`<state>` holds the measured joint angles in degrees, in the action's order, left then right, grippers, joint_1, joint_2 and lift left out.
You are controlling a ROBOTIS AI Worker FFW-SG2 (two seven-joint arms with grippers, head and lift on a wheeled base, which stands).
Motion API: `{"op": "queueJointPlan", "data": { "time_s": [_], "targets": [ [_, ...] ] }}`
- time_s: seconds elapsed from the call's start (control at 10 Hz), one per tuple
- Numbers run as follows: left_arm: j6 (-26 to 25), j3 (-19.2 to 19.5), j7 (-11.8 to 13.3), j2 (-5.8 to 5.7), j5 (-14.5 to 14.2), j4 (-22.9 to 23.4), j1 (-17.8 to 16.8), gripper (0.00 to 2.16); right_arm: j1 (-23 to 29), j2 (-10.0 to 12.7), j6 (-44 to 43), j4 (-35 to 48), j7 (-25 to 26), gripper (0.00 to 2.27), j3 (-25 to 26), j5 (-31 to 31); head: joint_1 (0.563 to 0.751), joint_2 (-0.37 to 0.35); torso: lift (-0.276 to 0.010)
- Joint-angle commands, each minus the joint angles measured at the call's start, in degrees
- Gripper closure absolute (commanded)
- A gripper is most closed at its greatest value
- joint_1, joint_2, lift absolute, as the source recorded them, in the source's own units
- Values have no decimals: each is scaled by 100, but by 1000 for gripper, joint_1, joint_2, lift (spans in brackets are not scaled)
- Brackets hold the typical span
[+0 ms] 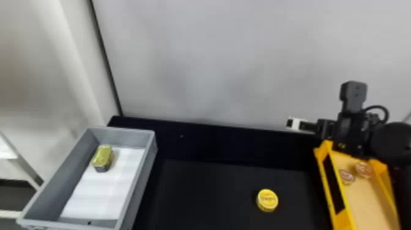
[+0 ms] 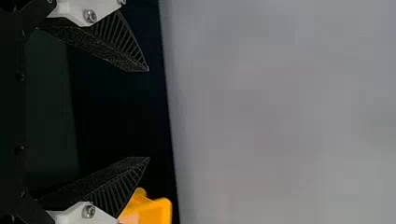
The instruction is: Pick up the round yellow can and place it in the yellow rectangular box
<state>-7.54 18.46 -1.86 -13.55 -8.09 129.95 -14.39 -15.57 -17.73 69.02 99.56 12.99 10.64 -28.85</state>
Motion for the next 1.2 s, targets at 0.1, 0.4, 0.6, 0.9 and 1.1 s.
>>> {"op": "queueJointPlan", "data": {
  "time_s": [0.1, 0.4, 0.6, 0.9, 1.1],
  "targets": [
    [-3, 0, 10, -8, 0, 4, -3, 147, 71, -11, 10, -657, -174, 113, -396, -165, 694, -78, -6],
    [6, -9, 19, -16, -9, 4, -3, 147, 203, 24, -113, -1105, -368, 111, -748, -174, 694, -78, -6],
    [15, -9, 28, -16, -9, 4, -11, 147, 326, 42, -351, -1360, -456, 108, -871, -174, 694, -78, -6],
    [15, -9, 36, -16, -18, 4, -3, 147, 449, 33, -597, -1676, -675, 108, -968, -112, 694, -78, -6],
    [15, -9, 45, -16, -18, 4, -11, 147, 529, 33, -658, -1782, -728, 108, -1038, -103, 694, -78, -6]
  ]
}}
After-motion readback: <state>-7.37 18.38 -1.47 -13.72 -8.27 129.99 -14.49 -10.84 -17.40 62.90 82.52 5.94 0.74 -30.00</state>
